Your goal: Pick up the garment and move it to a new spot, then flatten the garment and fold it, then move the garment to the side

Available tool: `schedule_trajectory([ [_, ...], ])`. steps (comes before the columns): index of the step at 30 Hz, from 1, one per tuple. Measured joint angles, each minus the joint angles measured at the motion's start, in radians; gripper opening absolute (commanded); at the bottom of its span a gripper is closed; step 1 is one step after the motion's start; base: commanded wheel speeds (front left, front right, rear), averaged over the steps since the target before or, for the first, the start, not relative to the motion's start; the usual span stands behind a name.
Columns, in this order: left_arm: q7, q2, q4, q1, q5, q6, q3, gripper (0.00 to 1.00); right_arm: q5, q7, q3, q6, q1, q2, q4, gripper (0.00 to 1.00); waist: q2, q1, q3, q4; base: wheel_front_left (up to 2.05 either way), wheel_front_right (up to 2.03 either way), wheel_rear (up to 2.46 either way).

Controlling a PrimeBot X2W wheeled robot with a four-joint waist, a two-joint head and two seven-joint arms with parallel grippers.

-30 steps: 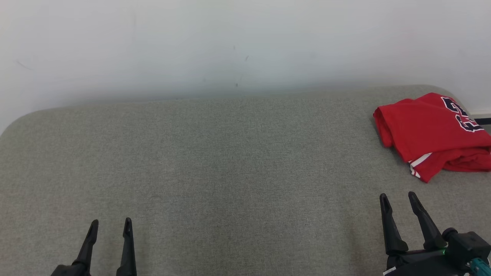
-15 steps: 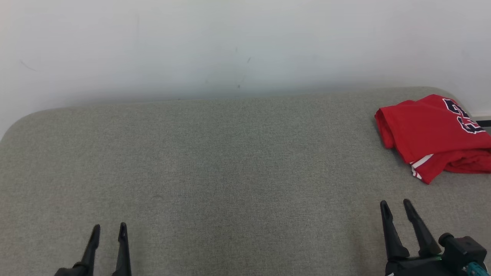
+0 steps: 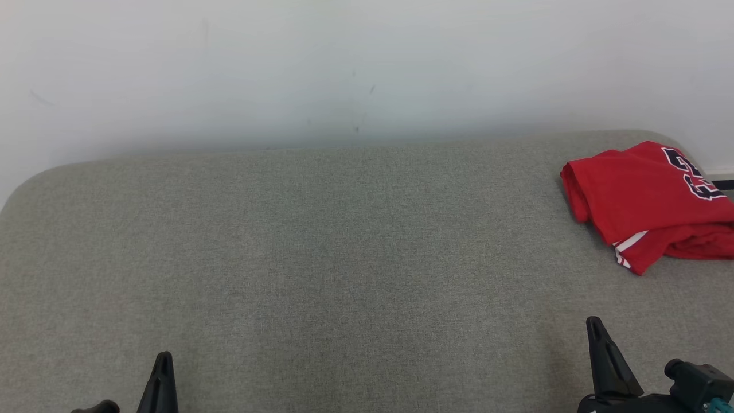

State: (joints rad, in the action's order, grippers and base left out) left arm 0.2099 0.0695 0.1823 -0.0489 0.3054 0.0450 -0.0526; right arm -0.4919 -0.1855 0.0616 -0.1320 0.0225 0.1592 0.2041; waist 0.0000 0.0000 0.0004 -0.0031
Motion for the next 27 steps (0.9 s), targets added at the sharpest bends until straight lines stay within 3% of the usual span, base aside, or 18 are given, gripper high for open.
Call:
schedule_trajectory([
  [27,-0.111,-0.007,0.022,0.047,0.454,0.027,-0.019,0.00,-0.396,0.099,-0.056,0.000,-0.044,-0.034,0.015,0.00,0.0000,0.0000,0.000,0.001,0.00,0.00,0.00],
])
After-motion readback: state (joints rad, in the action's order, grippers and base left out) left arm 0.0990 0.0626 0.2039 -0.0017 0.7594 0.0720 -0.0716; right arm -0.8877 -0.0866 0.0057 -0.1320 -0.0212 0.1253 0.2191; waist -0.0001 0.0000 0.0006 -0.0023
